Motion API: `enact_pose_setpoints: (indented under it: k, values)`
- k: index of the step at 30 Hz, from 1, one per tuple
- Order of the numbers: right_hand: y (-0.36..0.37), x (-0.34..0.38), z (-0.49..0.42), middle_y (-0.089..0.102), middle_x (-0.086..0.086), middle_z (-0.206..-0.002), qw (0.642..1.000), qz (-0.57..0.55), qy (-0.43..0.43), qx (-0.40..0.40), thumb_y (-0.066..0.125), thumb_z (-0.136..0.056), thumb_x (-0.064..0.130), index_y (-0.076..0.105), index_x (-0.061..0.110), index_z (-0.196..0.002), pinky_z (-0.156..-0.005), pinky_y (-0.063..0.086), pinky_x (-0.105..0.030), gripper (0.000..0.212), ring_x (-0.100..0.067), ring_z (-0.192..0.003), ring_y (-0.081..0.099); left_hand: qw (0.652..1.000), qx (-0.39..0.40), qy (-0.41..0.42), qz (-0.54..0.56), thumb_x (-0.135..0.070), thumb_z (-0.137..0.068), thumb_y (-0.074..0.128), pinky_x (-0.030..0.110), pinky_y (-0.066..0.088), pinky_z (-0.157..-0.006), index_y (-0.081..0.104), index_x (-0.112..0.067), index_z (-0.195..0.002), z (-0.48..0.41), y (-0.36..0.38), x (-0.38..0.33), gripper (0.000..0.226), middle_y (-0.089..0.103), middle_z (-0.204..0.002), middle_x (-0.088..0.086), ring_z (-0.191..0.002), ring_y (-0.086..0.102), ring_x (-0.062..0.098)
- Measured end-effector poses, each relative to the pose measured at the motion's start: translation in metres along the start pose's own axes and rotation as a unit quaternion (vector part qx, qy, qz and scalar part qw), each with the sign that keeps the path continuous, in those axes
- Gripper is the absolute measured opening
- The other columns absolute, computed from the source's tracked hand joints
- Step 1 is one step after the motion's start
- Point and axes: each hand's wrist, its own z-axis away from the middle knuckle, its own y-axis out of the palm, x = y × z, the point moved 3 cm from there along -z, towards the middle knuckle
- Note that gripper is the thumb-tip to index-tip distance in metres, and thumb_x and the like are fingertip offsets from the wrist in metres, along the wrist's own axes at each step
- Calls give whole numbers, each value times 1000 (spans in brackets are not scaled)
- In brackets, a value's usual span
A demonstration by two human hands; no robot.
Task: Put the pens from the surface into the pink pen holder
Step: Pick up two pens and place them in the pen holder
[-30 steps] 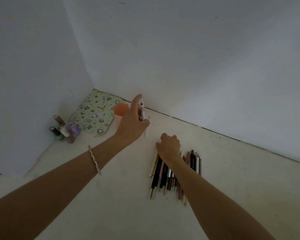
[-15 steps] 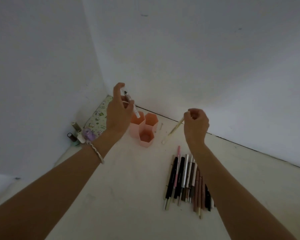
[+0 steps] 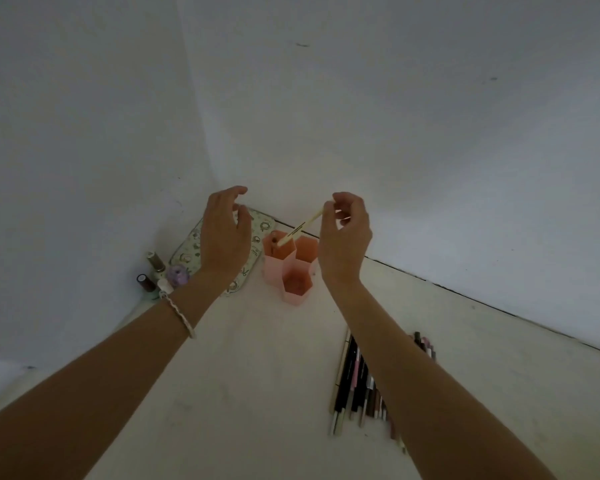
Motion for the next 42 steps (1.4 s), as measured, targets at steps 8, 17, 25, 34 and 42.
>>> enact_pose_setpoints:
  k: [8,17,25,34,42]
  values:
    - [2,-14,12,67,1,-111,987,100,-18,128,52,-89,4,64,18,-119,-87,47,-25,36,-14,-98,59,996,52,-38,55,-5,-89,48,22,49,-68,56,-24,-104,14,16,-40,26,59,-97,-7,-78,57,4]
    - [-91,-49,-7,69,0,-89,985,118,112,58,47,-89,2,63,14,-110,-62,46,-23,29,-7,-60,54,893,428,-36,-132,-5,-88,53,30,52,-82,57,-10,-106,134,120,-66,19,60,-105,5,-97,61,22]
    - [-135,-80,11,70,-6,-86,973,158,140,89,46,-91,3,62,16,-108,-45,39,-13,28,-2,-44,43,865,440,-98,-222,-8,-93,52,33,47,-84,50,-5,-116,176,145,-49,23,59,-119,12,-107,59,29]
    - [-123,-107,9,60,5,-72,932,256,170,194,49,-89,6,59,11,-116,-54,43,-22,29,-8,-55,54,930,342,-54,-122,-13,-91,58,34,53,-77,55,-8,-110,134,126,-75,20,64,-100,8,-89,64,22]
    - [-88,-145,36,65,-7,-96,806,522,83,268,43,-96,14,49,10,-107,-83,43,-33,13,-25,-99,53,980,171,-89,54,-12,-85,68,8,46,-58,62,-14,-102,76,77,-83,18,61,-82,-9,-68,59,2]
